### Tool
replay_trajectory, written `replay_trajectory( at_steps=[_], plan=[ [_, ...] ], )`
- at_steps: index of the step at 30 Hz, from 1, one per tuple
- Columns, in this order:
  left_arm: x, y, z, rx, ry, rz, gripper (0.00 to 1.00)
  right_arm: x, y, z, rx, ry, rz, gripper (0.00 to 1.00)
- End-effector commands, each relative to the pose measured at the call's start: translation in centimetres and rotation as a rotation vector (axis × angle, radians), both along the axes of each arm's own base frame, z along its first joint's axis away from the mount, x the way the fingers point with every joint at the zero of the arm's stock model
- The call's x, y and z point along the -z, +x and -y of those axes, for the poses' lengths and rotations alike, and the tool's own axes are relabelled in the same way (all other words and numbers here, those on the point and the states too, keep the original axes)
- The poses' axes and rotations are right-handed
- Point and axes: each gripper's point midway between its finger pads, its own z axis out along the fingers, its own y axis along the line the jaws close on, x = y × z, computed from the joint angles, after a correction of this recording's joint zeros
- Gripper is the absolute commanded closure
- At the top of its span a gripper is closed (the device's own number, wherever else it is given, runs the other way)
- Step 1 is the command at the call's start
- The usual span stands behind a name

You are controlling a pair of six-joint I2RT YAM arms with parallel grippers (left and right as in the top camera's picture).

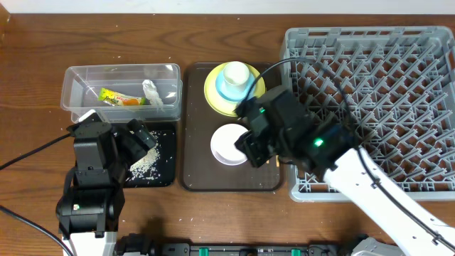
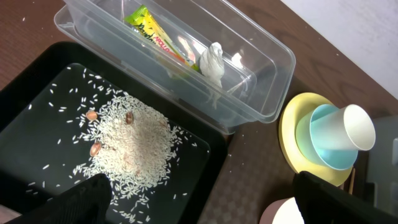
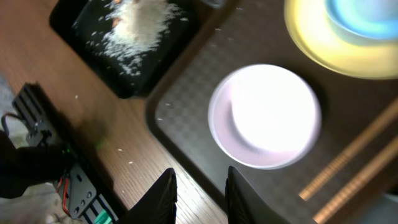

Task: Sort waste into correct bins and load items into the dishwasher rack
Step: 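Move the right gripper from the rack to the white bowl rim, then close the right gripper on the white bowl rim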

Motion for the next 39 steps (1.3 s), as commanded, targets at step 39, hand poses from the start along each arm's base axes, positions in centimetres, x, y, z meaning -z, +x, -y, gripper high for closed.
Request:
replay_trajectory(
  at_steps=[39],
  plan=[
    [-0.8, 0.1, -0.3, -0.012, 0.008, 0.017, 0.03, 8.9, -1.3, -5.1, -0.128, -0.227, 0.012, 0.45]
  ],
)
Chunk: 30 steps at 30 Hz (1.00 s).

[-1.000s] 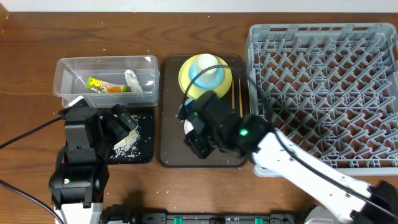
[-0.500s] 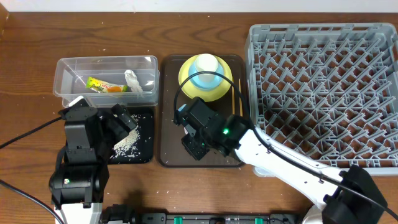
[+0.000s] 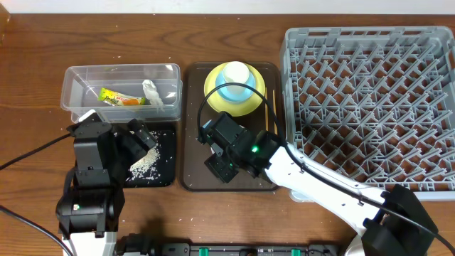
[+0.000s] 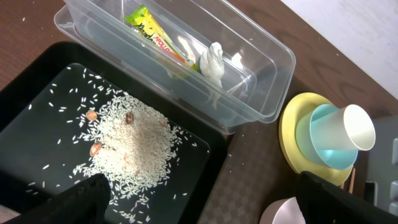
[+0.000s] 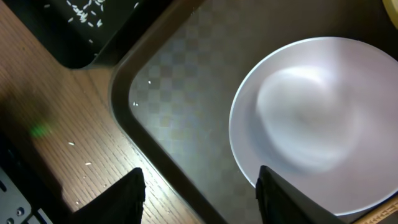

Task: Sort waste into correct bins and load items into the dishwasher rack
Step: 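Close the right gripper on the white bowl rim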

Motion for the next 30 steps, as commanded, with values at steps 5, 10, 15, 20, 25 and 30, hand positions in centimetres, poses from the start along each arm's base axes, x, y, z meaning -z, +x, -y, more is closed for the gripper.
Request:
replay_trajectory(
  at_steps=[5, 10, 15, 20, 25, 30],
  plan=[
    [-0.7, 0.1, -0.3, -0.012, 0.008, 0.017, 0.03, -0.5, 0.4, -0.7, -0.019, 0.012, 0.04, 0.5],
    [-0.7, 0.2, -0.3, -0.012, 0.007, 0.013, 0.03, -0.4, 0.7, -1.0, -0.017, 0.03, 0.056, 0.5],
    [-0.6, 0.2, -0.3, -0.012, 0.008, 0.012, 0.03, 0.3, 0.9, -1.3, -0.018, 0.046, 0.068, 0.49],
    [-0.6, 0.2, -0.3, -0.012, 0.007, 0.012, 0.03, 1.3, 0.8, -1.0, -0.014, 0.044, 0.076, 0.47],
    [-0.6, 0.2, -0.3, -0.012, 0.007, 0.012, 0.02, 2.1, 1.0, -1.2, -0.013, 0.072, 0.096, 0.46],
    [-0.6, 0.2, -0.3, -0.012, 0.008, 0.012, 0.03, 3.2, 1.0, -1.2, -0.012, 0.094, 0.114, 0.48]
  ],
)
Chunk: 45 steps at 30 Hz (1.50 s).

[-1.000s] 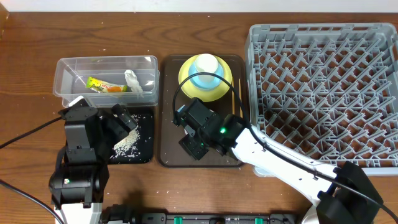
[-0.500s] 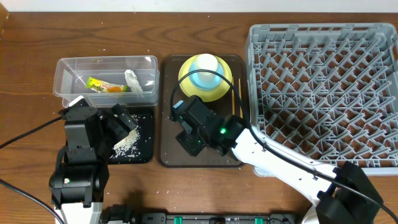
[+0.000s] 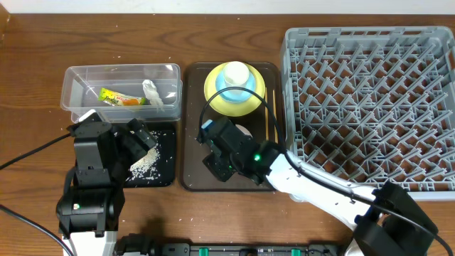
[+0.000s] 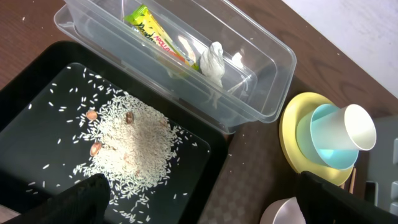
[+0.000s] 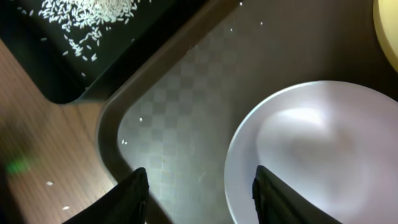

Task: Sort waste into correct bins and load items into the dishwasher rack
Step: 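Close the right gripper on the white bowl rim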

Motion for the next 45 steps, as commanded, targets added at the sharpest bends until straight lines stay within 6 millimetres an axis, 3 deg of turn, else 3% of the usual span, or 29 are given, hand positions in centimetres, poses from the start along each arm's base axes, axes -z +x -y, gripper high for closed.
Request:
replay_trajectory(
  at_steps=[1, 14, 21, 30, 36, 45],
  plan=[
    [-0.7, 0.2, -0.3, -0.012, 0.008, 0.014, 0.03, 1.4, -0.6, 0.4, -0.013, -0.021, 0.006, 0.47],
    [-0.7, 0.2, -0.3, -0.012, 0.007, 0.014, 0.02, 4.2, 0.6, 2.5, 0.061, -0.05, 0.115, 0.53],
    [-0.7, 0.2, -0.3, -0.012, 0.007, 0.014, 0.02, 4.2, 0.6, 2.5, 0.061, -0.05, 0.114, 0.61],
    [-0.7, 0.2, -0.3, -0.012, 0.008, 0.014, 0.02, 4.2, 0.5, 2.4, 0.055, -0.045, 0.108, 0.55],
    [-0.7, 0.2, -0.3, -0.012, 0.008, 0.014, 0.02, 4.2, 0.3, 2.2, 0.028, -0.045, 0.109, 0.73],
    [-0.7, 0.2, -0.3, -0.012, 0.007, 0.014, 0.02, 3.7, 0.2, 2.1, -0.101, -0.083, 0.148, 0.72]
  ],
)
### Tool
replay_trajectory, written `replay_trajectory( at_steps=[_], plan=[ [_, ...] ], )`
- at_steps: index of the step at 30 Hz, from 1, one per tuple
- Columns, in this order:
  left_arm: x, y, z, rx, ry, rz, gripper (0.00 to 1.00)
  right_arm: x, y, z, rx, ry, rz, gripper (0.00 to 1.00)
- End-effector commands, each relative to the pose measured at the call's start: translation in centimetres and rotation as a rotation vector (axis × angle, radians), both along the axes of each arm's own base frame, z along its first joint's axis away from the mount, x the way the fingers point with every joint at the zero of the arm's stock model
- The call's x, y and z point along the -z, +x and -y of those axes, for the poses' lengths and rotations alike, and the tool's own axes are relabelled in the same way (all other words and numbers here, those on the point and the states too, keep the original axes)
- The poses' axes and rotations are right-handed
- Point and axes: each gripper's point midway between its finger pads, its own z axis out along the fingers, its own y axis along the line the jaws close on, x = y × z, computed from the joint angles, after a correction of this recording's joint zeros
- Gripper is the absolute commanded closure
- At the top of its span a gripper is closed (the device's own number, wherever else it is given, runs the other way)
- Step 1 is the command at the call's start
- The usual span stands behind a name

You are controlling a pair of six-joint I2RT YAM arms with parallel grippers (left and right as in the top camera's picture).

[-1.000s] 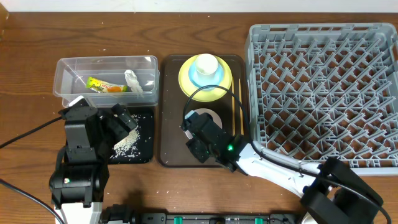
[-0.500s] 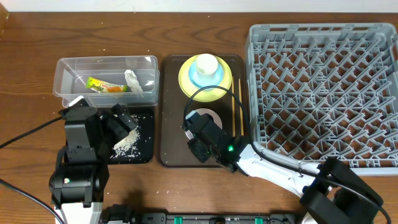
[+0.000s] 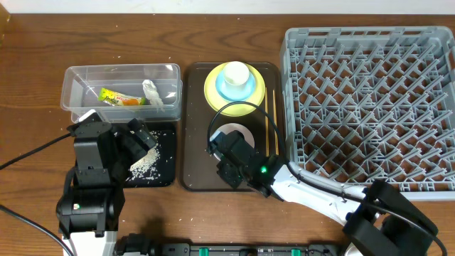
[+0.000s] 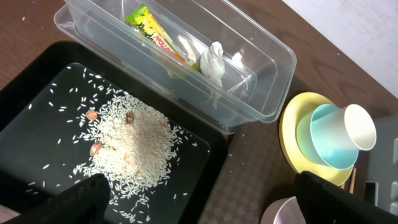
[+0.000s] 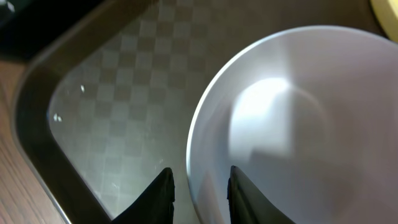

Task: Sort waste into correct bins and load items into the dishwasher rack
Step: 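Close the right gripper on the white bowl rim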

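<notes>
A white bowl (image 3: 232,134) (image 5: 280,124) lies on the brown tray (image 3: 193,128). My right gripper (image 3: 226,152) (image 5: 199,177) is down at the bowl's near-left rim, narrowed onto it with one finger outside and one inside. Behind it a yellow plate (image 3: 213,94) carries a blue cup with a white cup (image 3: 235,74) in it. The grey dishwasher rack (image 3: 370,107) stands at the right. My left gripper (image 3: 142,139) (image 4: 199,199) hangs open over the black tray of rice (image 4: 130,140), holding nothing.
A clear bin (image 3: 71,85) at the back left holds a yellow-green wrapper (image 4: 155,37) and a crumpled tissue (image 4: 213,61). Wooden chopsticks (image 3: 269,135) lie along the brown tray's right side. Rice and a few nuts are spread in the black tray (image 3: 162,167).
My right gripper, wide open beside the bowl's left edge before, has moved in and narrowed onto the bowl's rim. The left arm has not moved.
My right gripper was first above the white bowl, its fingers fairly close together. Then it was lower at the bowl's left side with the fingers spread wide, and stayed so. Now the fingers straddle the rim, closed in on it. The left arm kept still throughout.
</notes>
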Motion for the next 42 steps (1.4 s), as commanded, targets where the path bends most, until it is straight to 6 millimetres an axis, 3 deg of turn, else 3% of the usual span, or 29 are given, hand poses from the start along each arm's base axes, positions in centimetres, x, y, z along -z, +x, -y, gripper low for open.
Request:
replay_trajectory(
  at_steps=[1, 11, 21, 25, 30, 34, 42],
  plan=[
    [-0.7, 0.2, -0.3, -0.011, 0.007, 0.015, 0.02, -0.6, 0.3, -0.4, -0.061, -0.017, 0.031, 0.72],
    [-0.7, 0.2, -0.3, -0.012, 0.008, 0.015, 0.02, -1.0, 0.6, 0.0, -0.128, -0.084, 0.066, 0.81],
    [-0.7, 0.2, -0.3, -0.012, 0.007, 0.015, 0.02, -0.2, -0.3, 1.1, -0.136, -0.138, 0.025, 0.87],
    [-0.7, 0.2, -0.3, -0.012, 0.008, 0.015, 0.02, -0.1, -0.4, 1.2, -0.137, -0.144, 0.02, 0.95],
    [-0.7, 0.2, -0.3, -0.012, 0.007, 0.015, 0.02, -0.3, -0.3, 1.1, -0.137, -0.141, 0.022, 0.94],
    [-0.7, 0.2, -0.3, -0.012, 0.007, 0.015, 0.02, -0.5, -0.2, 0.9, -0.136, -0.134, 0.028, 0.85],
    [-0.7, 0.2, -0.3, -0.012, 0.008, 0.015, 0.02, -0.4, -0.3, 1.0, -0.138, -0.14, 0.022, 0.84]
  ],
)
